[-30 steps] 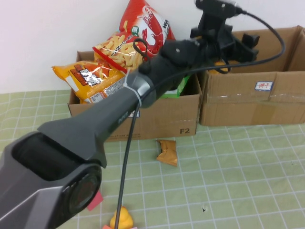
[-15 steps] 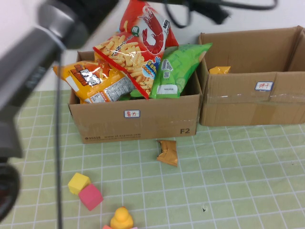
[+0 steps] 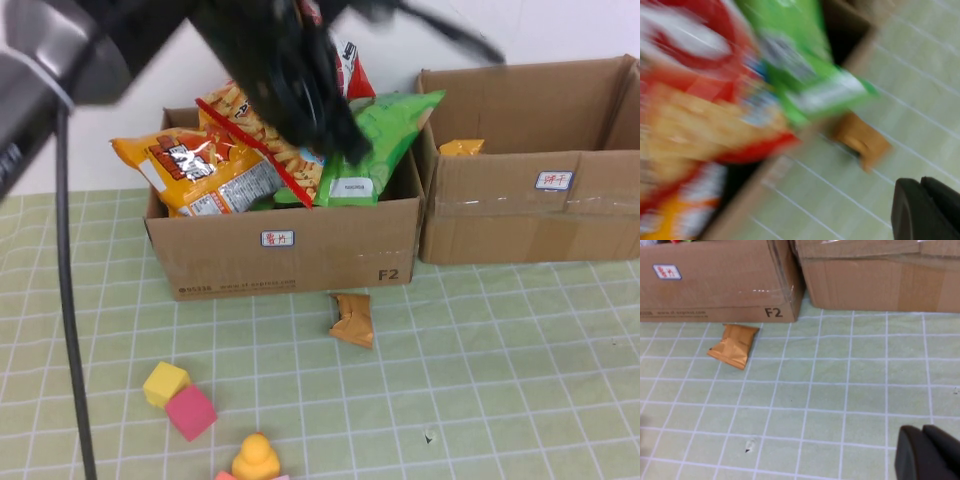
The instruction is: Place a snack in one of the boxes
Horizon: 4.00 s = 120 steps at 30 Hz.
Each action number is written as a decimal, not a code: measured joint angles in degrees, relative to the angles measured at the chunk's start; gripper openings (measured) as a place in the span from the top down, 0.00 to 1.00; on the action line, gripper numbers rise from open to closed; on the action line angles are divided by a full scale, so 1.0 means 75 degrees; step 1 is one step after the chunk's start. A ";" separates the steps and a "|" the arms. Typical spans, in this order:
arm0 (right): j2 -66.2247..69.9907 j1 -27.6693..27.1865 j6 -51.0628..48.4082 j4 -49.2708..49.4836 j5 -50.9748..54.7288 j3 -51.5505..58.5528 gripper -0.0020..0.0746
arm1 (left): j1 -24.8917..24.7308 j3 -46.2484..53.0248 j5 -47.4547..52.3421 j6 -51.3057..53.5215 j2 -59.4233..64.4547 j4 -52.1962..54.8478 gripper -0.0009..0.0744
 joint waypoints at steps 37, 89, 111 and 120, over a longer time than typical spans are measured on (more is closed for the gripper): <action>0.0926 0.0000 -0.1742 0.1126 0.0452 0.0000 0.98 | -0.0293 0.4942 -0.6812 -0.2155 0.1976 -0.0702 0.28; 0.5785 0.0000 -0.3532 0.2376 0.0972 -0.1549 0.98 | -0.1112 -0.0728 -0.7559 -0.1803 0.3028 -0.0181 0.82; 0.4968 0.0000 -0.2256 0.1131 0.2016 -0.2219 0.98 | -0.0910 -0.3281 -0.1391 -0.0774 0.2034 0.0844 0.94; 0.2896 0.0000 -0.0004 -0.1272 0.3374 -0.2950 0.98 | -0.0910 -0.2959 0.0097 -0.0233 -0.0146 0.1446 0.99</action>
